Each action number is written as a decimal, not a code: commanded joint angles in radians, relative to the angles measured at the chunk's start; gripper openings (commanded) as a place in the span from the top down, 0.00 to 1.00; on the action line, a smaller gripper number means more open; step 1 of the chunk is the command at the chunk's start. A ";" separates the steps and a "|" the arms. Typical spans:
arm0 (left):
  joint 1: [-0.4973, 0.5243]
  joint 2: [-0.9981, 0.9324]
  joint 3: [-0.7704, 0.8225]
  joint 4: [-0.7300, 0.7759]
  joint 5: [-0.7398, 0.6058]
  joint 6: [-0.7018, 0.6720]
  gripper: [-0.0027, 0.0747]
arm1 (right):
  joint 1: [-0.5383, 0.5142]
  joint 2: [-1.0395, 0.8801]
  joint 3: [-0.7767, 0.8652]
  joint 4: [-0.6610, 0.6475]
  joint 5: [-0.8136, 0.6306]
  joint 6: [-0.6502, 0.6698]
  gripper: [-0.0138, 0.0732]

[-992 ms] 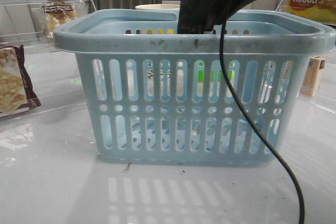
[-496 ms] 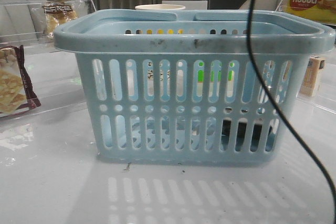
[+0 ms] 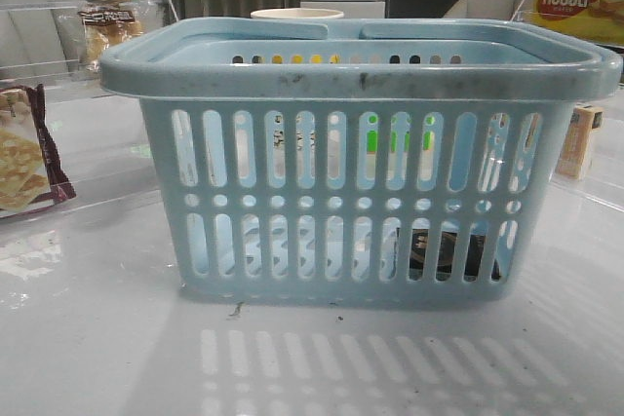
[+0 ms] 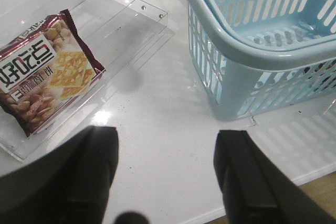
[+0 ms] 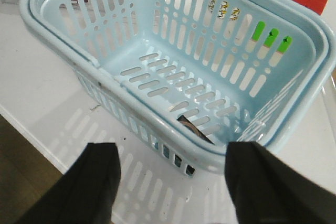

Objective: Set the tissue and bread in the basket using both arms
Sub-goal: 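Open the right gripper to drop the tissue, then raise it, then reach the left gripper to the packaged bread bun on the shelf, then grasp the bread bun with the left gripper and carry it over the basket, then lower the bread bun into the basket and open the left gripper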

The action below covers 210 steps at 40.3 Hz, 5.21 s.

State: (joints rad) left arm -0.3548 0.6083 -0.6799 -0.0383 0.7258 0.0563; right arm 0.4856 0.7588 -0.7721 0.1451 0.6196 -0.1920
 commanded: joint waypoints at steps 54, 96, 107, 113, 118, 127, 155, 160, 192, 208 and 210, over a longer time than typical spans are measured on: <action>0.088 0.829 -0.545 0.117 -0.286 -0.006 0.10 | 0.000 -0.171 0.065 -0.005 -0.042 -0.011 0.22; 0.240 1.325 -0.930 -0.085 -0.612 -0.006 0.45 | 0.000 -0.171 0.065 -0.005 -0.042 -0.011 0.22; 0.240 1.331 -0.930 -0.085 -0.599 -0.006 0.69 | 0.000 -0.171 0.065 -0.005 -0.042 -0.011 0.22; 0.240 1.300 -0.930 -0.085 -0.575 -0.006 0.80 | 0.000 -0.171 0.065 -0.005 -0.042 -0.011 0.22; 0.240 1.246 -0.930 -0.085 -0.519 -0.006 0.85 | 0.000 -0.171 0.065 -0.005 -0.042 -0.011 0.22; 0.238 1.092 -0.930 -0.087 -0.338 -0.006 0.85 | 0.000 -0.171 0.065 -0.005 -0.042 -0.011 0.22; -0.149 0.771 -0.917 -0.106 0.194 0.188 0.85 | 0.000 -0.171 0.065 -0.005 -0.042 -0.011 0.22; -0.238 0.832 -0.914 -0.106 0.176 0.188 0.85 | 0.000 -0.171 0.065 -0.005 -0.042 -0.011 0.22; -0.338 0.929 -0.892 -0.130 0.112 0.182 0.37 | 0.000 -0.171 0.065 -0.005 -0.042 -0.011 0.22; -0.338 0.503 -0.518 -0.164 0.066 0.182 0.38 | 0.000 -0.171 0.065 -0.005 -0.042 -0.011 0.22; -0.338 0.450 -0.468 -0.164 0.066 0.180 0.38 | 0.000 -0.171 0.065 -0.005 -0.042 -0.011 0.22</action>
State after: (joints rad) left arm -0.6865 1.1549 -1.1908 -0.1805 0.8538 0.2467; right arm 0.4856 0.5901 -0.6807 0.1444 0.6528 -0.1920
